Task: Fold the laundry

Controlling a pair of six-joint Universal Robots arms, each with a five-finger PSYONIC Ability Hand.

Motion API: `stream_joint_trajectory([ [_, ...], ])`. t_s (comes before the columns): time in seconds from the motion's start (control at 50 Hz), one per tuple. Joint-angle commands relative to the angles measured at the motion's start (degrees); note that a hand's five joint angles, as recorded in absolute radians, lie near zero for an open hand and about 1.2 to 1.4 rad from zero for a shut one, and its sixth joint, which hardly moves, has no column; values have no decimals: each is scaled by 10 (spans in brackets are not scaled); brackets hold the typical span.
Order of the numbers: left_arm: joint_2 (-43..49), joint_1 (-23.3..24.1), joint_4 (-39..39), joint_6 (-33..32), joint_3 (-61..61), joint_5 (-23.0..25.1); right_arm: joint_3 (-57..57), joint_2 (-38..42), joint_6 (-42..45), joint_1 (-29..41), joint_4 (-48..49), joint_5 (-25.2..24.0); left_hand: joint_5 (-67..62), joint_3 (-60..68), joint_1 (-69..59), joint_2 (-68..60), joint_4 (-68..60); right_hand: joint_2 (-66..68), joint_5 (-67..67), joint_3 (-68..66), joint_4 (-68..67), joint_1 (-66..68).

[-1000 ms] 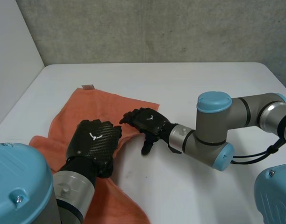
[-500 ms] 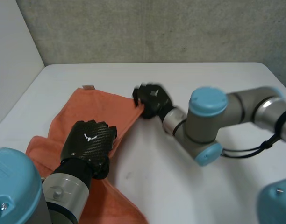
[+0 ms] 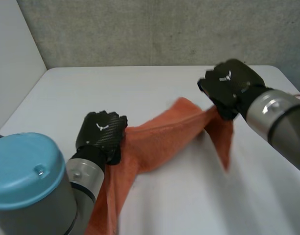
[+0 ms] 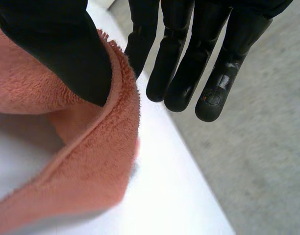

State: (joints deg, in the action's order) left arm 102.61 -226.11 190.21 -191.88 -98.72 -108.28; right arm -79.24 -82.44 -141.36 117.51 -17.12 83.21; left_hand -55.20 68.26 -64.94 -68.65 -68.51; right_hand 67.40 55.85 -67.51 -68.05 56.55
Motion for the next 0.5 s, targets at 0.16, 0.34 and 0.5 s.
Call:
stream_joint_trajectory([
  [0.16, 126, -78, -2, -48, 68, 47, 47, 191, 77, 4, -80, 12, -148, 117, -151, -113, -115, 126, 142, -125, -119, 235],
  [0.34, 163, -116, 16, -168, 292, 139, 317, 265, -9, 5, 90, 76, -148, 117, -151, -113, -115, 126, 142, -125, -119, 235],
  [0.5, 89, -138, 228, -191, 382, 216, 268, 125, -89, -6, 389, 71, -148, 117, -151, -113, -115, 126, 142, -125, -119, 235],
])
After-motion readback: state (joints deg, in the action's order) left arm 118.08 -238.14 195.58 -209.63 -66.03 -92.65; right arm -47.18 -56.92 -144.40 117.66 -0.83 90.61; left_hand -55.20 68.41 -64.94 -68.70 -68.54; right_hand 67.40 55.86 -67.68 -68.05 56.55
